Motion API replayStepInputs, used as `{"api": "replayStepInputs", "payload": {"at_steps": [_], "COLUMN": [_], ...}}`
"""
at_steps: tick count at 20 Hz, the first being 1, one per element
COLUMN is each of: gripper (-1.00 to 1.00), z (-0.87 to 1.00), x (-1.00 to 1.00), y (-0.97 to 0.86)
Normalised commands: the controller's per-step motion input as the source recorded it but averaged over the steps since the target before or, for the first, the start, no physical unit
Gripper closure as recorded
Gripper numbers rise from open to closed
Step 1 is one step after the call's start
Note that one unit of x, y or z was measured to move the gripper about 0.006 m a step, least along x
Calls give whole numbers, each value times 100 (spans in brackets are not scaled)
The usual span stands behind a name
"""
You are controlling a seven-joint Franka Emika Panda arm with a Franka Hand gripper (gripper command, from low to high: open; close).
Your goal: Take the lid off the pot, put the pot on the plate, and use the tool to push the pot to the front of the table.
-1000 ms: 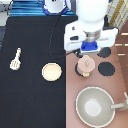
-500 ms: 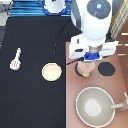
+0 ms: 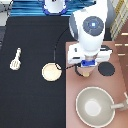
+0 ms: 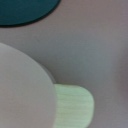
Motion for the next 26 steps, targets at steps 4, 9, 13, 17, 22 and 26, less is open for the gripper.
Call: {"api": "replayStepInputs", "payload": {"at_steps": [4, 9, 13, 17, 22, 26], "gripper": [100, 100, 100, 100, 100, 100], "z": [-11, 4, 0, 12, 31, 71], "x": [-1, -6, -19, -23, -57, -89], "y": [20, 9, 0, 2, 9, 12]}}
